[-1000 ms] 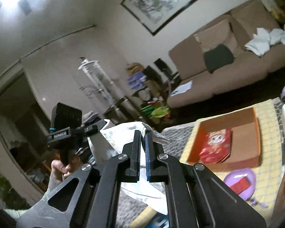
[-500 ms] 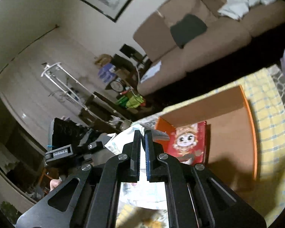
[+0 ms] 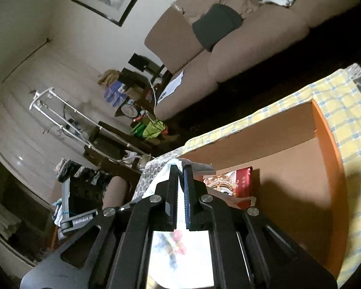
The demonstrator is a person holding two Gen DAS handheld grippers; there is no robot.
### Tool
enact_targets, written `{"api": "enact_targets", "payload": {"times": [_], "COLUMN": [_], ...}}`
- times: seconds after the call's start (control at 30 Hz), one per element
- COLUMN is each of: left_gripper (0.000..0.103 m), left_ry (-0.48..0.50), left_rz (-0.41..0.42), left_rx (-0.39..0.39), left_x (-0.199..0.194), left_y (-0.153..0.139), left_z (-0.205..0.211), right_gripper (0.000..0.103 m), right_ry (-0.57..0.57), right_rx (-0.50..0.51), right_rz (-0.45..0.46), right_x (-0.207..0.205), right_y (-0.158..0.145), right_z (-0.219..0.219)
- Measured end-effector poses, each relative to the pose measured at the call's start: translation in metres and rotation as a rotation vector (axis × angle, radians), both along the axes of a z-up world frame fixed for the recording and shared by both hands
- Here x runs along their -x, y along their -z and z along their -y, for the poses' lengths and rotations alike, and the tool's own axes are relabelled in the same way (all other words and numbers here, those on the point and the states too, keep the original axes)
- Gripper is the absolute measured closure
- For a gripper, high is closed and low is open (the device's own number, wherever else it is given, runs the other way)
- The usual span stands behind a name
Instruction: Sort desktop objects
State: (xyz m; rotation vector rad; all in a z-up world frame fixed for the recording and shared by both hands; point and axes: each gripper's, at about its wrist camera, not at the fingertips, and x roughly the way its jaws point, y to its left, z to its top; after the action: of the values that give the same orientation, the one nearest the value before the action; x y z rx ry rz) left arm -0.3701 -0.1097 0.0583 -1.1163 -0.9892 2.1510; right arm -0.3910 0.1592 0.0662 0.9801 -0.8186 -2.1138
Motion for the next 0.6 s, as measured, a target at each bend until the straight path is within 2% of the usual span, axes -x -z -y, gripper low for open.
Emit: {"api": "enact_targets", "payload": {"times": [0.23,0.33,0.4,0.6], "left_gripper": [0.101,0.095,0.095,0.095], "left_ry": [0.092,0.149,0.179,0.194], "left_rz": [-0.003,-0.014,-0.035,-0.044], "left_rx": [0.053,0.072,0.100,0.147], "left_x": [-0.005,-0.003,-0.005,-0.012], "left_y": [-0.020,-0.039,-0.052,-0.062], "left_z": [-0.003,-0.007,-0.013,-0.017], "right_gripper": [0.099,0.099,0.099,0.099], "right_ry": [0.042,0.046,0.028,0.005], "right_rx": [0.050,0.086,0.083,0.069], "right_rz": [-0.011,-0.011,-0.025,-0.048], "right_x": [-0.036,-0.043,-0.046,-0.056], "right_y": [-0.006,-0.011,-0.018,-0.034], "right_z": [-0.025,-0.035,-0.035,-0.034]}}
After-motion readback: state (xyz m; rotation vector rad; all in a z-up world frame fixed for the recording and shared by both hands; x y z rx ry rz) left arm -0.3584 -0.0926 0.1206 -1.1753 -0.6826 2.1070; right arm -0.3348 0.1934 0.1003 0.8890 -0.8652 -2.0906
